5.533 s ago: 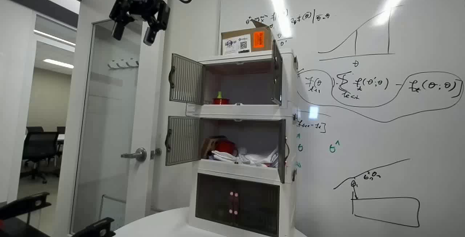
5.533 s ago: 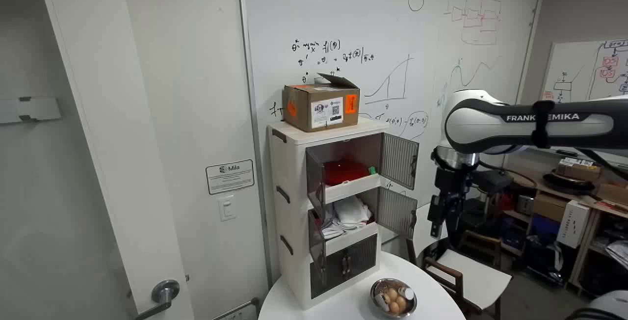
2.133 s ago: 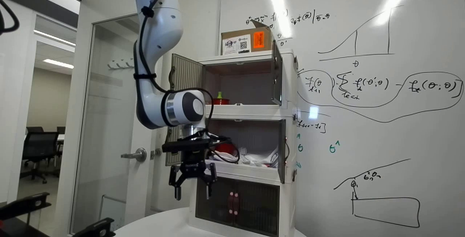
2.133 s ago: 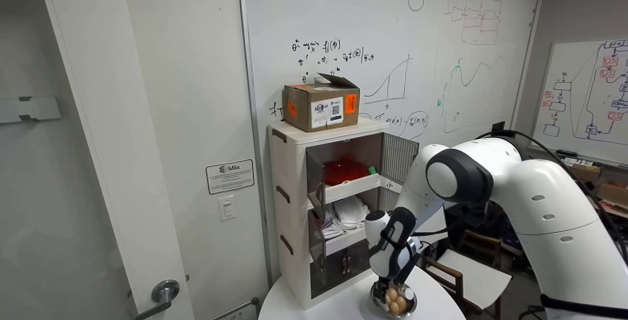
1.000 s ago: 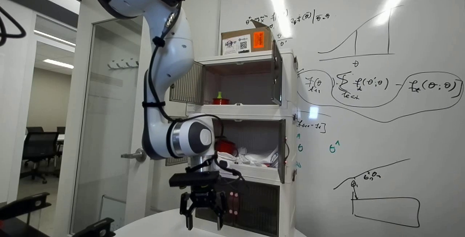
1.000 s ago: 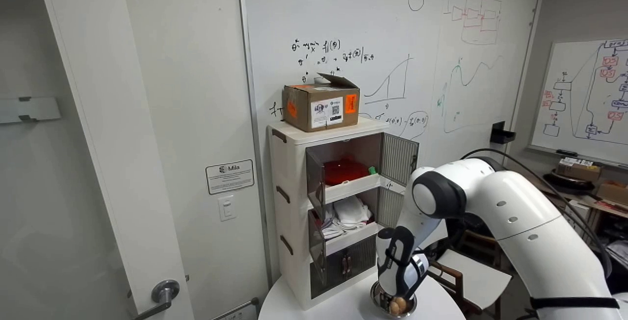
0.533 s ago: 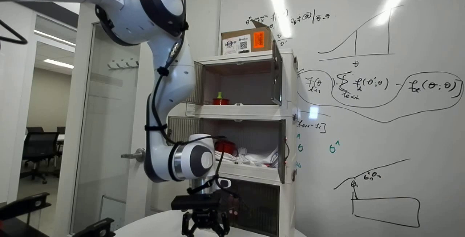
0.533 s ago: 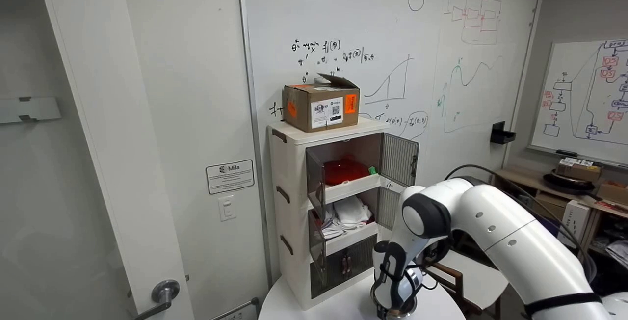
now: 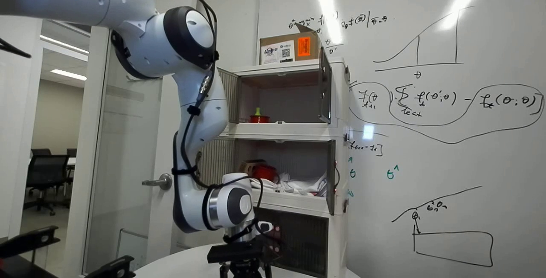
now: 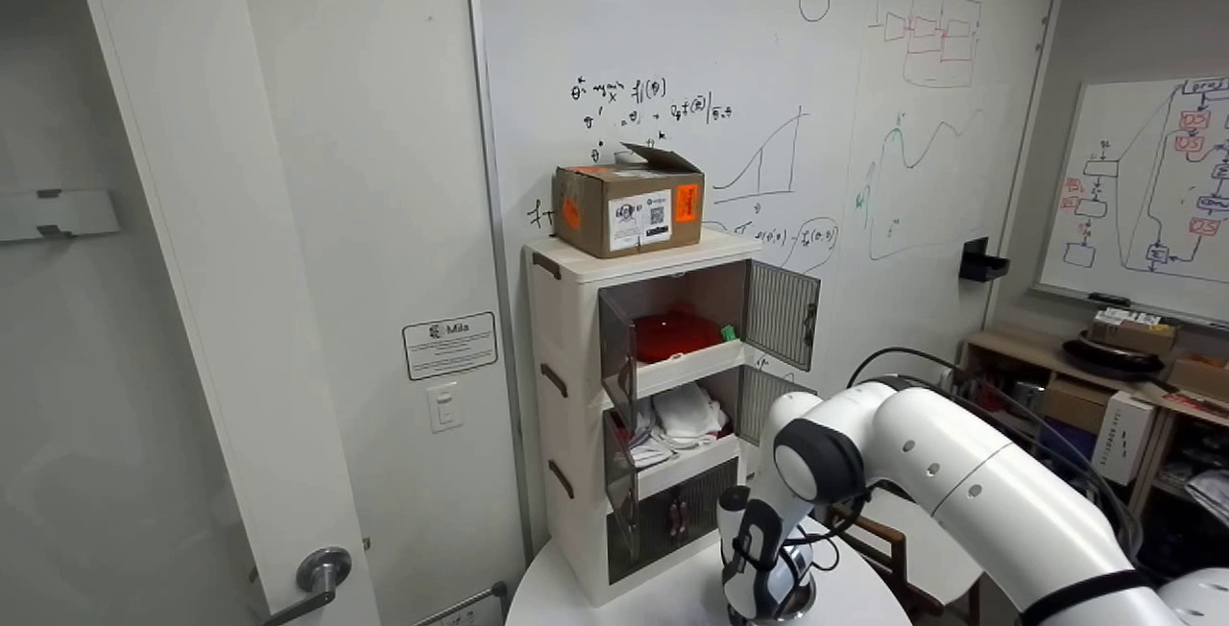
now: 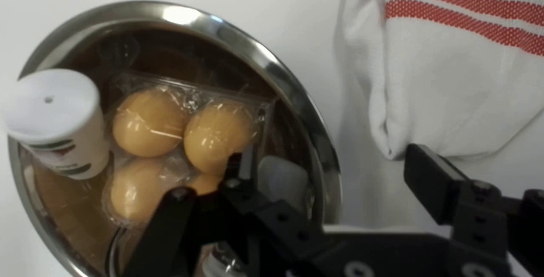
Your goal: Put the bowl in the cabinet
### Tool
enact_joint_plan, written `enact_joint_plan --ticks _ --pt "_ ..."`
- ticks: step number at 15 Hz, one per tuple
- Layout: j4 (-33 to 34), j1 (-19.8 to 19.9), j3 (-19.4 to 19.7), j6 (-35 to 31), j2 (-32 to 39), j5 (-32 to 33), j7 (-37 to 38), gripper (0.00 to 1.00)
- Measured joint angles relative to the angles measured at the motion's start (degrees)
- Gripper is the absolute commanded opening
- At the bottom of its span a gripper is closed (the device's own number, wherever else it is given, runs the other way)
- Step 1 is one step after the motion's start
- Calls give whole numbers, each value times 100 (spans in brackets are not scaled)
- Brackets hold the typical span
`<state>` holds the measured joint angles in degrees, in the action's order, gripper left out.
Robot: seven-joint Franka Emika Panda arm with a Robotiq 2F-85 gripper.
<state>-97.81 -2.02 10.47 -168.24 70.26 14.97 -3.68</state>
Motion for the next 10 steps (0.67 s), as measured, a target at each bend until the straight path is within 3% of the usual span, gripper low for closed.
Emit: enact_joint_plan --ticks 7,10 --pt "380 -162 105 3 350 0 6 1" --pt "406 -184 130 11 387 0 2 0"
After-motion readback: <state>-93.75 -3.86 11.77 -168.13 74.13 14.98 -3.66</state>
